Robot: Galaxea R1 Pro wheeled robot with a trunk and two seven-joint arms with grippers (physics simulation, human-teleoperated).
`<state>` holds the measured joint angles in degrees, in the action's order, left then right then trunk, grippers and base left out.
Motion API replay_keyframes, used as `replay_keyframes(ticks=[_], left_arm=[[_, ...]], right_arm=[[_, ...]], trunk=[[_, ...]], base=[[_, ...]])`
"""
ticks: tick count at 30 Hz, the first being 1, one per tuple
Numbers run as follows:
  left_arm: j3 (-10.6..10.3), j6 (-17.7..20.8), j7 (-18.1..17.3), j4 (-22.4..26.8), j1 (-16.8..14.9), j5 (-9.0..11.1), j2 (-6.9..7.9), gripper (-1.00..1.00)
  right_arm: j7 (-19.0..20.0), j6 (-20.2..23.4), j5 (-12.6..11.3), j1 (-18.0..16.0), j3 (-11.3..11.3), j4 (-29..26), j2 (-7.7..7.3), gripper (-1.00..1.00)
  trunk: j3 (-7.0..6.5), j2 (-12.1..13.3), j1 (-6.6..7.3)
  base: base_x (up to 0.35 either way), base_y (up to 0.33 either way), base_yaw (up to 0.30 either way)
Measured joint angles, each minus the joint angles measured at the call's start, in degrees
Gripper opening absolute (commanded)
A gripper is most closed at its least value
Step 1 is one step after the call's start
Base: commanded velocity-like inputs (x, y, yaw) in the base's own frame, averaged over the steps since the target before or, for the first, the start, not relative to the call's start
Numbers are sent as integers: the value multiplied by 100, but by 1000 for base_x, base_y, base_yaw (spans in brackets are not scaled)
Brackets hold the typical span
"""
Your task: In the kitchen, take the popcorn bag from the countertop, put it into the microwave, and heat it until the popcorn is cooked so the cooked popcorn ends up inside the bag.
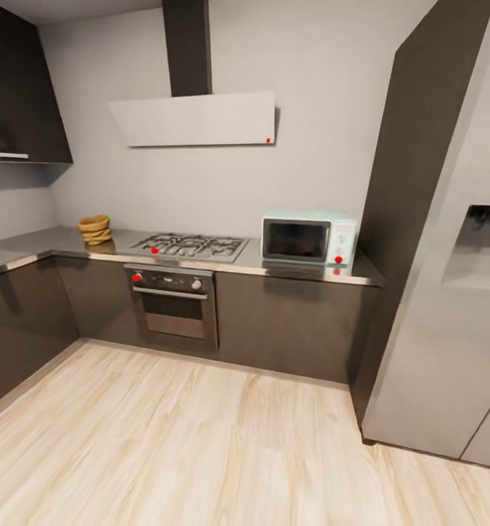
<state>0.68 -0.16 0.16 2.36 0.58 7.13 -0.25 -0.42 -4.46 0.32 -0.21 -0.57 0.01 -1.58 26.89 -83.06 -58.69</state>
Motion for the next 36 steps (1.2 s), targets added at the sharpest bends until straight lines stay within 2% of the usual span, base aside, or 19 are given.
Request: replay_keyframes(ticks=[6,36], left_arm=[[0,0,-1,-1,-1,0,0,100],[0,0,-7,-1,-1,0,0,100]], right_arm=[[2,-21,0,-2,0,2,2,100],[2,-21,0,2,0,4,8,100]], trunk=[[0,0,-3],[0,0,-3]], base=[[137,0,-155],[1,0,-161]])
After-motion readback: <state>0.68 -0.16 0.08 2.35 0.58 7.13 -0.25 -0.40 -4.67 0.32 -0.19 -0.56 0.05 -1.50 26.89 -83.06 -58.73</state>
